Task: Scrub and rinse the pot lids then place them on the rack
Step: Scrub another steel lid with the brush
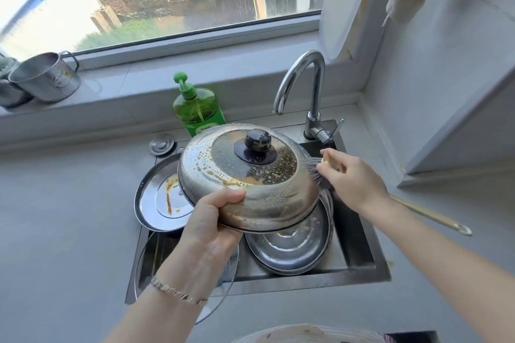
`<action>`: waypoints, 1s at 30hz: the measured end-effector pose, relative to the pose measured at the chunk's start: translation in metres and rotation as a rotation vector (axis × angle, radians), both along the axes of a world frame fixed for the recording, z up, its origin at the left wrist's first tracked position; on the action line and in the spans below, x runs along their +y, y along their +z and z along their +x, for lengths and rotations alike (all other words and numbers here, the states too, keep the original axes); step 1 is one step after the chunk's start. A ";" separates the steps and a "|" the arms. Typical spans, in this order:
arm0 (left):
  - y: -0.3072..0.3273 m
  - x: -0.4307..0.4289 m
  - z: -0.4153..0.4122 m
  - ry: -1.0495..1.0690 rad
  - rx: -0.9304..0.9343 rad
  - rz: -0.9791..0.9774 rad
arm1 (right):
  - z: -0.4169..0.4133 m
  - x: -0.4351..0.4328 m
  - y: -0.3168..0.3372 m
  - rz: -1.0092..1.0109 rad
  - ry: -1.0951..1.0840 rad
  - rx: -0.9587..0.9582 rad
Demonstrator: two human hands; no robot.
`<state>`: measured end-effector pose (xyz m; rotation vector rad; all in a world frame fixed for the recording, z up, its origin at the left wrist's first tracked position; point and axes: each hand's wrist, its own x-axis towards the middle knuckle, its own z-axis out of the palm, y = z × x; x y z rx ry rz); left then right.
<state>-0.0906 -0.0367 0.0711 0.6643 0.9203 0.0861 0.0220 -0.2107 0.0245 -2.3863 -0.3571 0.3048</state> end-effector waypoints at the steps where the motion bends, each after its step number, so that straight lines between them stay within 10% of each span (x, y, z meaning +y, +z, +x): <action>1: 0.000 -0.001 0.000 -0.029 -0.001 0.007 | -0.003 0.003 0.004 -0.006 0.052 -0.045; 4: 0.000 -0.002 -0.001 -0.088 0.027 0.026 | -0.025 0.015 0.017 0.021 0.281 -0.123; 18: -0.003 -0.002 0.000 -0.142 0.050 0.014 | 0.003 -0.019 -0.002 -0.118 0.009 0.180; 30: -0.003 0.005 0.001 -0.104 0.039 0.028 | -0.026 -0.003 0.003 0.015 0.166 -0.003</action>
